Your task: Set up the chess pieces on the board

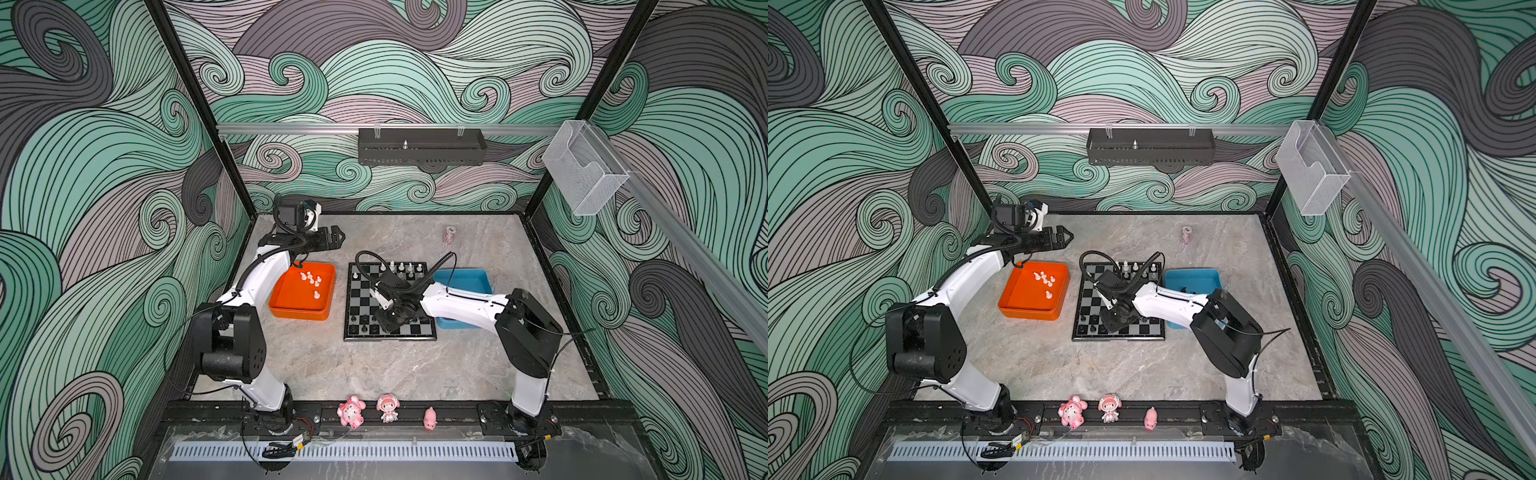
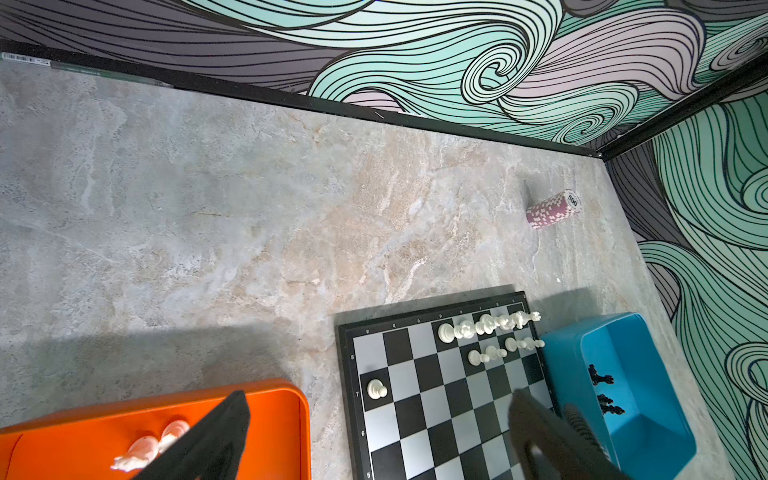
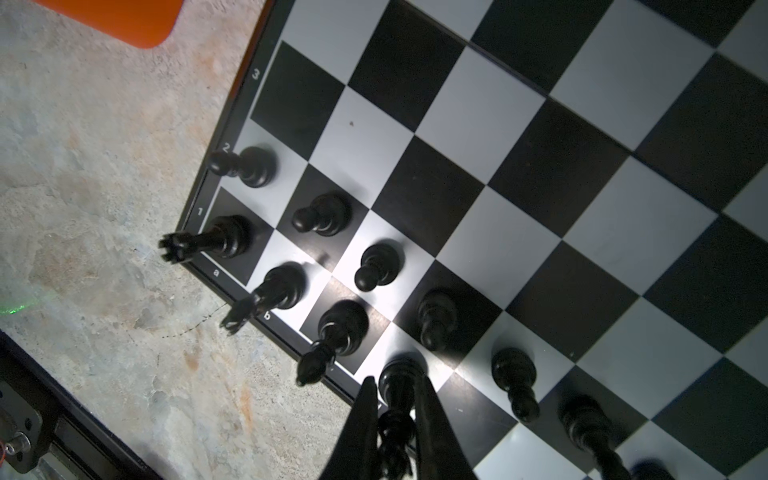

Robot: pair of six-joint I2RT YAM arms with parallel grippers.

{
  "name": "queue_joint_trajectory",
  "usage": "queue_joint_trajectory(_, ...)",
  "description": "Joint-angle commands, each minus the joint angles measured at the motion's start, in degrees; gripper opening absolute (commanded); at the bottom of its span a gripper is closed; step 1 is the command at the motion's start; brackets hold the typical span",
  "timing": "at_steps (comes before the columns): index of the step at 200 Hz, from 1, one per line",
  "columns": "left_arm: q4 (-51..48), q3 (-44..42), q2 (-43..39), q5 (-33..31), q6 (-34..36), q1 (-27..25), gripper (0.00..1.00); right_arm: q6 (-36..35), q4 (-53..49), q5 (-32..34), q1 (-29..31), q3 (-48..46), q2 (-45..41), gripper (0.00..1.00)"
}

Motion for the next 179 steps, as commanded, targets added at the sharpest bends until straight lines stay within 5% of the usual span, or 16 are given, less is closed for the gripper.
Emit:
queue_joint_trajectory(1, 0.77, -0.19, 0.73, 0.86, -0.38, 0.45, 0.99, 0.61, -0.11, -0.62, 0.27, 0.31, -1.73, 0.18)
queue_joint_trajectory(179, 0.80, -0.16, 0.73, 0.94, -0.38, 0.45, 0.99, 0.53, -0.74, -0.04, 0.22, 0.84, -1.99, 0.34)
